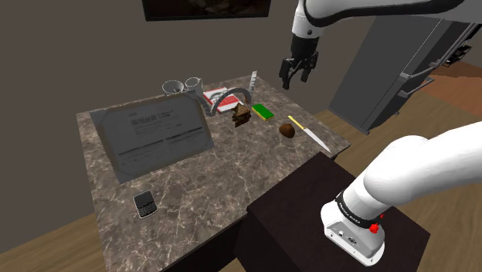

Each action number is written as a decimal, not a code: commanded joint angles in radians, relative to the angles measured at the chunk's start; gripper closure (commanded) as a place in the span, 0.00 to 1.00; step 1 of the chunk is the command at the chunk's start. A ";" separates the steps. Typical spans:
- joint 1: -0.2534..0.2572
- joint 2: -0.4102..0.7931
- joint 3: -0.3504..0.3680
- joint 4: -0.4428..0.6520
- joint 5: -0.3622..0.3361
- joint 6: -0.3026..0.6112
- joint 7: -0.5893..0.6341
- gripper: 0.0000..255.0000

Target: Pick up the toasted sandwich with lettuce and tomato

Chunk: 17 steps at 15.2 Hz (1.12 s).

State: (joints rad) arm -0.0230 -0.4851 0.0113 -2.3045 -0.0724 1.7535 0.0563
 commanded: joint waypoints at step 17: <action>-0.027 0.688 0.027 0.348 -0.075 0.292 0.297 0.00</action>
State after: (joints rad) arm -0.0483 0.1670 0.0418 -1.9838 -0.1422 2.0386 0.3408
